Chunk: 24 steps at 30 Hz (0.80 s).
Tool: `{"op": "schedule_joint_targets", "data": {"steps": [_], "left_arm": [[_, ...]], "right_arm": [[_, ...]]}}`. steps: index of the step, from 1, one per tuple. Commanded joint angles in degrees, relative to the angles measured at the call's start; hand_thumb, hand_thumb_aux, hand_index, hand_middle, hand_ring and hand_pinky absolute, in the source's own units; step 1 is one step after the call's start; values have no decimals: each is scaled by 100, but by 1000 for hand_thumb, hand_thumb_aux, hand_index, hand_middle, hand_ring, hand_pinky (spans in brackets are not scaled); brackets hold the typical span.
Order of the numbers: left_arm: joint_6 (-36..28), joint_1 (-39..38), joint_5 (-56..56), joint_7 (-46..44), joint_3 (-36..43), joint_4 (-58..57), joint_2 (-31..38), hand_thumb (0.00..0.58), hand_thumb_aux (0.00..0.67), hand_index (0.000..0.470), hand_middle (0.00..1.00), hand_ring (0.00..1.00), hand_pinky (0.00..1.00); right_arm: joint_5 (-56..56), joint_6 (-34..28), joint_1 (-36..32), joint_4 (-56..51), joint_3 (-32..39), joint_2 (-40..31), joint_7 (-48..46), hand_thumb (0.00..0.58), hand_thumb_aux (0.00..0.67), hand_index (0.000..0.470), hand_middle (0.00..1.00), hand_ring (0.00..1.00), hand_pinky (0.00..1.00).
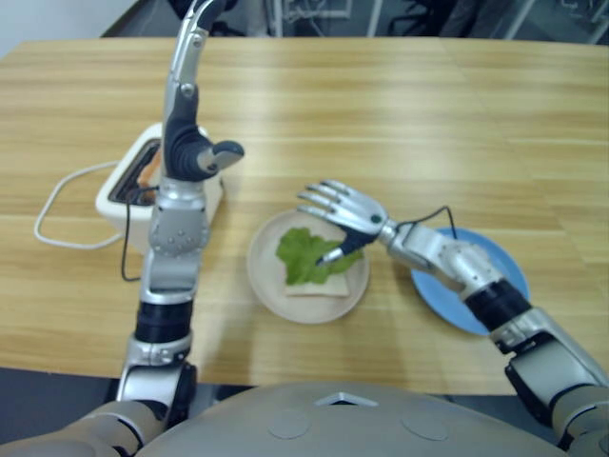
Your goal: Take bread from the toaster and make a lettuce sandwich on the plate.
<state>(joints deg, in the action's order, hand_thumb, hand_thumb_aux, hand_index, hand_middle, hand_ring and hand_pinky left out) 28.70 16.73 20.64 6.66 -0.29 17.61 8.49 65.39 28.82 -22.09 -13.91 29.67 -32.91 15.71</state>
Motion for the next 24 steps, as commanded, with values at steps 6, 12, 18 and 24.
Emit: {"op": "schedule_joint_targets", "data": {"steps": [6, 12, 18, 24], "left_arm": [[-73, -5, 91, 7, 23, 66, -26, 0, 0, 0, 0, 0, 0], [-175, 149, 3, -40, -388, 131, 271, 0, 0, 0, 0, 0, 0], [-371, 131, -460, -316, -1295, -76, 1182, 0, 0, 0, 0, 0, 0], [-357, -247, -688, -450, -2142, -598, 2008, 0, 0, 0, 0, 0, 0]], "right_arm": [[-73, 59, -30, -248, 297, 77, 161, 0, 0, 0, 0, 0, 0], [-1024, -4, 42, -35, -698, -272, 499, 0, 0, 0, 0, 0, 0], [-2011, 56, 479, 19, -1918, -602, 929, 0, 0, 0, 0, 0, 0], [-3762, 623, 1089, 94, -3279, -602, 1033, 0, 0, 0, 0, 0, 0]]}}
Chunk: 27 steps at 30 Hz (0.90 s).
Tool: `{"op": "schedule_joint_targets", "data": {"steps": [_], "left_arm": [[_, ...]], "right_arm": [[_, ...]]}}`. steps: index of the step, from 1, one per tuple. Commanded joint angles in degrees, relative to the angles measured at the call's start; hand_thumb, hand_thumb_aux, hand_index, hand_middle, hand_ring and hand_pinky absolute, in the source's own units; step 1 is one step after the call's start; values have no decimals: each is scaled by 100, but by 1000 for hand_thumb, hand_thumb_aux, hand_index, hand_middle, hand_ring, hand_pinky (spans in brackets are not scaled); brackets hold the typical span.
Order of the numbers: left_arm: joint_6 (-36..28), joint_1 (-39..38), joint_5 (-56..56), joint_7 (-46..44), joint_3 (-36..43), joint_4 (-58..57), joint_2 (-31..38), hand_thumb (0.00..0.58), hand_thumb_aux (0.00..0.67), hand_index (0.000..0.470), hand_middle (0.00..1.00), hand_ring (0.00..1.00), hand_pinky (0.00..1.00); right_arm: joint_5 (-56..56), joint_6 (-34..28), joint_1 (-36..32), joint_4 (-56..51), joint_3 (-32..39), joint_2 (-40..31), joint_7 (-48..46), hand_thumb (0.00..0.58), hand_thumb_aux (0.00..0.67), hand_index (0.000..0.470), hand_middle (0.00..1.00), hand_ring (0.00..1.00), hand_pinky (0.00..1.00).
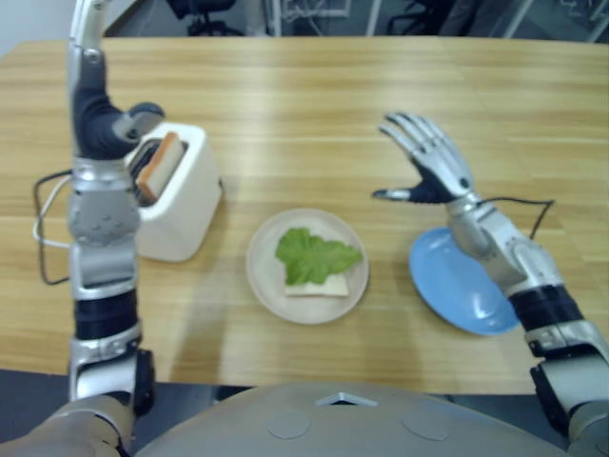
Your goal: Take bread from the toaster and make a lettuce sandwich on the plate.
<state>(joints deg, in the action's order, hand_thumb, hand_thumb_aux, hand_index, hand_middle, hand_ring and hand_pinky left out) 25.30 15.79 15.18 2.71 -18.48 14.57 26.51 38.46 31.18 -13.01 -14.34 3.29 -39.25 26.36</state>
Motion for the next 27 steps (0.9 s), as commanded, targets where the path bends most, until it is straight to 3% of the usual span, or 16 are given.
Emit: {"op": "schedule_joint_targets", "data": {"steps": [1, 6, 10, 15, 27], "left_arm": [[-21, -212, -241, -71, -393, -377, 241, 0, 0, 0, 0, 0, 0], [143, -439, -461, 28, -362, -739, 9, 0, 0, 0, 0, 0, 0], [384, -452, -437, 170, -153, -1109, -264, 0, 0, 0, 0, 0, 0], [495, -594, -3, 290, 53, -1533, -222, 0, 0, 0, 0, 0, 0], [234, -1104, 933, 433, 120, -2226, 663, 0, 0, 0, 0, 0, 0]], "right_arm": [[-1551, 558, 254, 176, -858, 113, -120, 0, 0, 0, 0, 0, 0], [-3443, 1261, 483, 722, -1443, 524, -653, 0, 0, 0, 0, 0, 0], [-4222, 1507, 529, 1377, -1566, 823, -1127, 0, 0, 0, 0, 0, 0], [-4360, 1491, 525, 1939, -1793, 1014, -1472, 0, 0, 0, 0, 0, 0], [-4575, 1481, 747, 3081, -2335, 1435, -2021, 0, 0, 0, 0, 0, 0]]}}
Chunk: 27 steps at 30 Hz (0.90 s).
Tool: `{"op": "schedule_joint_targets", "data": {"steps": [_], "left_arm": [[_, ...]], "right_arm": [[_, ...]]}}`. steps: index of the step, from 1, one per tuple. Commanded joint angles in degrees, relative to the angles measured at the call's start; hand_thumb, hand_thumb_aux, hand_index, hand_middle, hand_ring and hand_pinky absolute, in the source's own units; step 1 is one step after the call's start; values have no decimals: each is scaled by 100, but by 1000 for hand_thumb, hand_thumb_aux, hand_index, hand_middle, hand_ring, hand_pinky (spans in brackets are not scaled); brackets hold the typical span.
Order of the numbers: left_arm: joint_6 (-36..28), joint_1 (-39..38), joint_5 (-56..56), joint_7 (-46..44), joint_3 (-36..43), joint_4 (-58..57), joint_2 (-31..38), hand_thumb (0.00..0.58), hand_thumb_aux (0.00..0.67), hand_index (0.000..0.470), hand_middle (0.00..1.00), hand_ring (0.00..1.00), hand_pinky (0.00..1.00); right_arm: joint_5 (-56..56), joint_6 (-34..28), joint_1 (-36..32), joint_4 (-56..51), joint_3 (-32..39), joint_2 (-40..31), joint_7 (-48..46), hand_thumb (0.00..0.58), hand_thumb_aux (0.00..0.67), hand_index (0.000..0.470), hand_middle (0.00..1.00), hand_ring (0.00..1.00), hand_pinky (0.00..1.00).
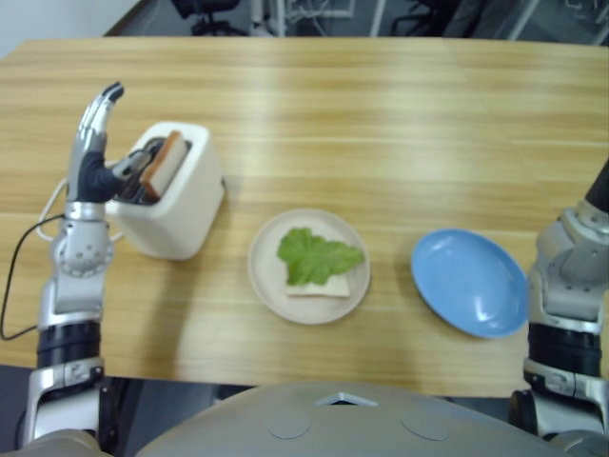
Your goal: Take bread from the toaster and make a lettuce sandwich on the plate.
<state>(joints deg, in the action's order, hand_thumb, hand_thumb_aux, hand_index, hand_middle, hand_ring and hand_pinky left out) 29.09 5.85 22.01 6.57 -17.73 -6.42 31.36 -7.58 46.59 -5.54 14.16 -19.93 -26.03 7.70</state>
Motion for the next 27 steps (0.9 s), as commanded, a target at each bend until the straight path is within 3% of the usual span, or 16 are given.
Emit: {"op": "schedule_joint_targets", "data": {"steps": [1, 14, 27], "left_arm": [[-185, -156, 335, 54, 66, -133, 232, 0, 0, 0, 0, 0, 0], [-963, -385, 1634, -325, 666, -225, 1428, 0, 0, 0, 0, 0, 0], [-1469, -112, 1616, -1198, 1244, -386, 1863, 0, 0, 0, 0, 0, 0]], "right_arm": [[91, -77, -14, 264, 3, 155, -205, 0, 0, 0, 0, 0, 0], [945, 39, -85, 314, -58, 587, -504, 0, 0, 0, 0, 0, 0], [1576, 127, -12, 531, -142, 827, -461, 0, 0, 0, 0, 0, 0]]}}
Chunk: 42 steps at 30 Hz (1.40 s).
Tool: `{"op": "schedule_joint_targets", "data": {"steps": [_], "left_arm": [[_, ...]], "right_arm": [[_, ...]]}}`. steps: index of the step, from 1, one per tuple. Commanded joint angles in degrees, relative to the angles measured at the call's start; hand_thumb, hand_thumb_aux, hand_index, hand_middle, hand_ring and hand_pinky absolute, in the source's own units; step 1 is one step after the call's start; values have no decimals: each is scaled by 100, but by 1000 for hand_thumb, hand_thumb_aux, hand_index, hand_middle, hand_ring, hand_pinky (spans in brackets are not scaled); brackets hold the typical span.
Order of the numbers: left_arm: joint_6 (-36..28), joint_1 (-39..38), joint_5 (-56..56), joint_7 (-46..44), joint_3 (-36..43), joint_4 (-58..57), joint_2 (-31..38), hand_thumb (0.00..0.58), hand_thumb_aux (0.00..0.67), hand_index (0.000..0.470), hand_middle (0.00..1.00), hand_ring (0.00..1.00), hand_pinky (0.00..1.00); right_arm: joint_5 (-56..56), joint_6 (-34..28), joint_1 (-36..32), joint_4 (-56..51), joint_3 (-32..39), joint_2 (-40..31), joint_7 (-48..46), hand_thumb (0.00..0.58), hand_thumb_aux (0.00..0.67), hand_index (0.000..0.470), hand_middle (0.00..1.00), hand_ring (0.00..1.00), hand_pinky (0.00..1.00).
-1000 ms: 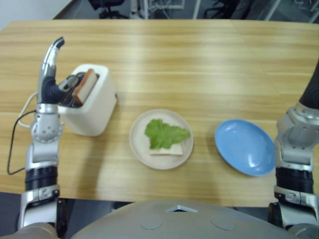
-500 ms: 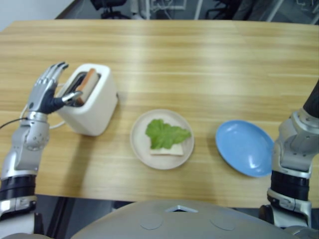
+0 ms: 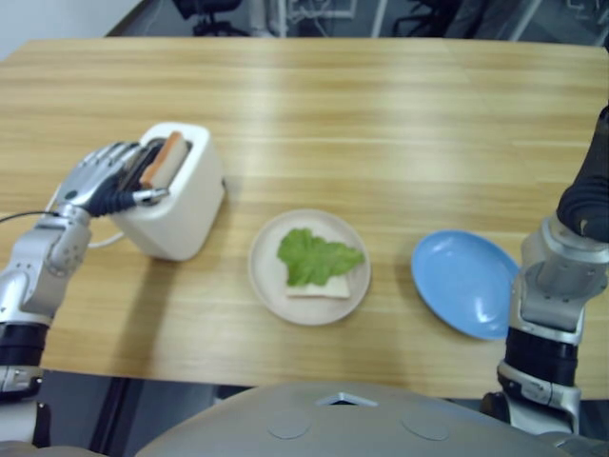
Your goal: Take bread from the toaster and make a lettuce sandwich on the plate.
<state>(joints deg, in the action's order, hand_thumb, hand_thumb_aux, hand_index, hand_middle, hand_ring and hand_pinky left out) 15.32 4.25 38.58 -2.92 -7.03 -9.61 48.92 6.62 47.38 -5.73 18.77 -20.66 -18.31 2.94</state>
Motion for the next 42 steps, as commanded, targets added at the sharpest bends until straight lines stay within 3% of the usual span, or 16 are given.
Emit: {"op": "schedule_joint_targets", "data": {"steps": [1, 9, 10, 11, 12, 13, 14, 32, 33, 42], "left_arm": [[-116, 78, -41, -309, 212, -84, 120, 0, 0, 0, 0, 0, 0], [-219, 473, -213, -706, 472, -153, 43, 0, 0, 0, 0, 0, 0], [-219, 530, -220, -744, 512, -164, 34, 216, 139, 96, 0, 0, 0], [-214, 601, -241, -794, 558, -185, 14, 216, 139, 96, 0, 0, 0], [-215, 663, -253, -828, 600, -202, -5, 436, 336, 231, 0, 0, 0], [-218, 713, -262, -857, 638, -213, -18, 571, 589, 404, 0, 0, 0], [-220, 760, -312, -903, 669, -227, -33, 580, 670, 460, 0, 0, 0], [-402, 1071, -950, -910, 583, -691, -123, 580, 670, 460, 0, 0, 0], [-392, 1077, -1008, -927, 573, -711, -139, 580, 670, 460, 1000, 1000, 1000], [-18, 1303, -1348, -588, 452, -737, -215, 580, 670, 460, 1000, 1000, 1000]], "right_arm": [[199, 54, 13, 87, -77, 67, 24, 0, 0, 0, 0, 0, 0], [447, 120, 73, 96, -94, 165, 79, 0, 0, 0, 0, 0, 0], [476, 132, 81, 88, -98, 178, 84, 0, 0, 0, 0, 0, 0], [502, 142, 88, 78, -102, 190, 93, 0, 0, 0, 0, 0, 0], [520, 149, 92, 68, -105, 199, 102, 0, 0, 0, 0, 0, 0], [535, 155, 95, 57, -108, 205, 113, 0, 0, 0, 0, 0, 0], [550, 159, 95, 45, -107, 209, 125, 0, 0, 0, 0, 0, 0], [697, 156, 163, -22, -174, 189, 261, 0, 0, 0, 0, 0, 0], [717, 154, 161, -33, -179, 187, 265, 0, 0, 0, 0, 0, 0], [895, 159, 127, -130, -198, 175, 282, 0, 0, 0, 0, 0, 0]]}}
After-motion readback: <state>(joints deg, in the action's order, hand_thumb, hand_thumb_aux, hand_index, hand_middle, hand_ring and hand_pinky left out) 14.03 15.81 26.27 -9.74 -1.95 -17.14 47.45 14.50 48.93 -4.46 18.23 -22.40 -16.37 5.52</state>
